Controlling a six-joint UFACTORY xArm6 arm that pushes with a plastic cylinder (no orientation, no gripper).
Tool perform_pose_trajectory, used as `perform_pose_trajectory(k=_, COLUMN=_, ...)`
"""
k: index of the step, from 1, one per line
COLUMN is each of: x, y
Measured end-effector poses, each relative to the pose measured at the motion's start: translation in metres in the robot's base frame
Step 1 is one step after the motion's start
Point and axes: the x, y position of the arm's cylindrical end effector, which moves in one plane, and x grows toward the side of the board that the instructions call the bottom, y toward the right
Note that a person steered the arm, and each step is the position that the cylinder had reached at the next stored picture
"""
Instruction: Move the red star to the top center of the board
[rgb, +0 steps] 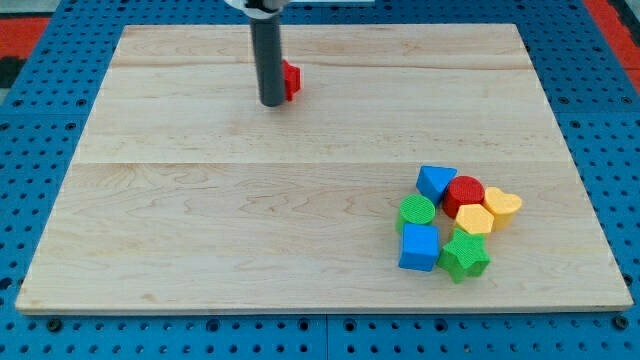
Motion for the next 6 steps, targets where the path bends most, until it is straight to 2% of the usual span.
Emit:
perform_pose_trajectory(k=2, x=-0.049, y=0.002)
perform_pose_trajectory(k=3, x=-0.054, y=0.024)
perform_pose_trajectory(k=5, x=-0.032, y=0.047)
perform_pose_trajectory(k=6, x=-0.051, y=0.059)
